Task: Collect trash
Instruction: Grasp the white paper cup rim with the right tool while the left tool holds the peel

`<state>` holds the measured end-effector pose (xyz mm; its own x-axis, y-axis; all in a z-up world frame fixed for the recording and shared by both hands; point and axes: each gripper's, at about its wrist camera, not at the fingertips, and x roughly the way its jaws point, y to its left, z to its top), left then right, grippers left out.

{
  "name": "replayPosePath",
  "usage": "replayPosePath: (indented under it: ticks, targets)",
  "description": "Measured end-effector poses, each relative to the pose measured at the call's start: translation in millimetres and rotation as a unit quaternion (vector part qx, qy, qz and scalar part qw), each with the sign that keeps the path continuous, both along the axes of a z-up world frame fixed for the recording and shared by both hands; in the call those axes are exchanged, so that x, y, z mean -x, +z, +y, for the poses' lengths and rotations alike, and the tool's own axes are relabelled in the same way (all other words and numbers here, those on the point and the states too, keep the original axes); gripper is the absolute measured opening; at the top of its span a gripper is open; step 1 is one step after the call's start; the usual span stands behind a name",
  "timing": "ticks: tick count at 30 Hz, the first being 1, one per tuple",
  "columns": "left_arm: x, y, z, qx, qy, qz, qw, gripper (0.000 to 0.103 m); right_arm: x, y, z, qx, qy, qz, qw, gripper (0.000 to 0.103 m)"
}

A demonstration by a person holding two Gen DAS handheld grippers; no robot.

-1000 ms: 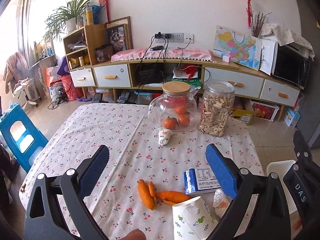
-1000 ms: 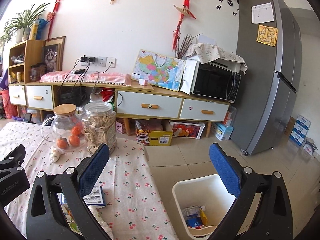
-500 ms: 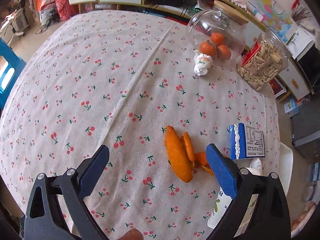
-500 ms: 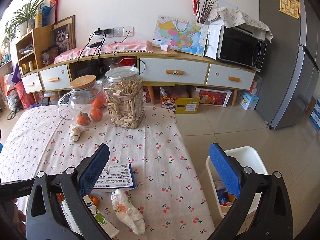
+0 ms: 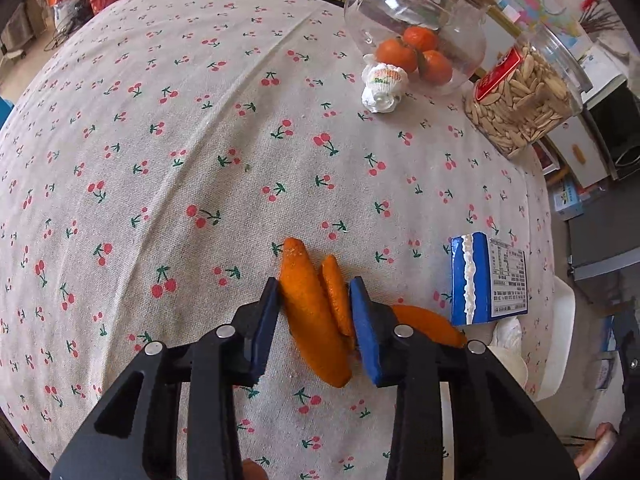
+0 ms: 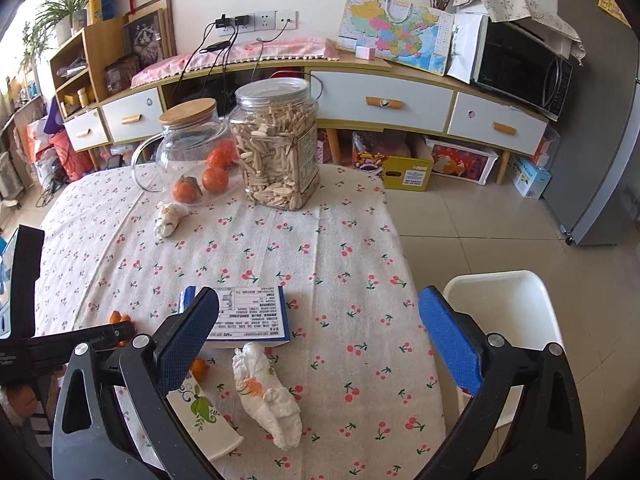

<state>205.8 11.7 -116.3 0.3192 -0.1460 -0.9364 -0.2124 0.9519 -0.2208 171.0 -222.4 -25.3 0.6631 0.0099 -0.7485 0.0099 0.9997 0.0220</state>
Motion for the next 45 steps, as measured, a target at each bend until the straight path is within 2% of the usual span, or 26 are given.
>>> replayPosePath:
  ticks: [3, 5, 9, 11, 14, 23, 24, 25, 26, 27, 32, 45]
  targets:
    - [4, 6, -1, -0.009, -0.008, -0.011, 0.9999, 0.024, 0, -9, 10, -0.032, 0.052, 0.039, 0.997, 0.096]
    - [8, 16, 4, -0.007, -0.003, -0.026, 0.9996, 0.023, 2, -15, 20, -0.049, 0.088, 0.061, 0.993, 0.096]
    - [22, 50, 16, -0.022, -0.004, -0.078, 0.9967, 0.023, 6, -29, 43, -0.050, 0.147, 0.098, 0.983, 0.096]
    - [30, 65, 20, -0.030, -0.011, -0.103, 0.9942, 0.023, 6, -34, 53, -0.045, 0.166, 0.109, 0.979, 0.096]
    - [38, 79, 24, -0.045, -0.021, -0.127, 0.9906, 0.023, 6, -40, 60, -0.062, 0.188, 0.127, 0.972, 0.096]
    - [41, 86, 24, -0.043, -0.038, -0.141, 0.9883, 0.023, 5, -52, 74, -0.071, 0.225, 0.162, 0.958, 0.094]
    - [42, 88, 23, -0.046, -0.040, -0.144, 0.9877, 0.023, 5, -52, 76, -0.074, 0.233, 0.167, 0.955, 0.086]
    - [42, 89, 22, -0.049, -0.042, -0.147, 0.9871, 0.023, 5, -54, 77, -0.079, 0.241, 0.175, 0.951, 0.071]
    - [44, 90, 22, -0.051, -0.044, -0.149, 0.9866, 0.023, 5, -55, 78, -0.079, 0.243, 0.182, 0.949, 0.063]
    - [44, 90, 22, -0.052, -0.045, -0.150, 0.9863, 0.023, 6, -55, 77, -0.080, 0.243, 0.184, 0.949, 0.061]
    - [46, 93, 23, -0.058, -0.044, -0.159, 0.9847, 0.023, 9, -40, 70, -0.088, 0.235, 0.157, 0.955, 0.056]
    - [53, 105, 16, -0.062, -0.044, -0.192, 0.9785, 0.023, 13, 8, 48, -0.097, 0.175, 0.022, 0.980, 0.057]
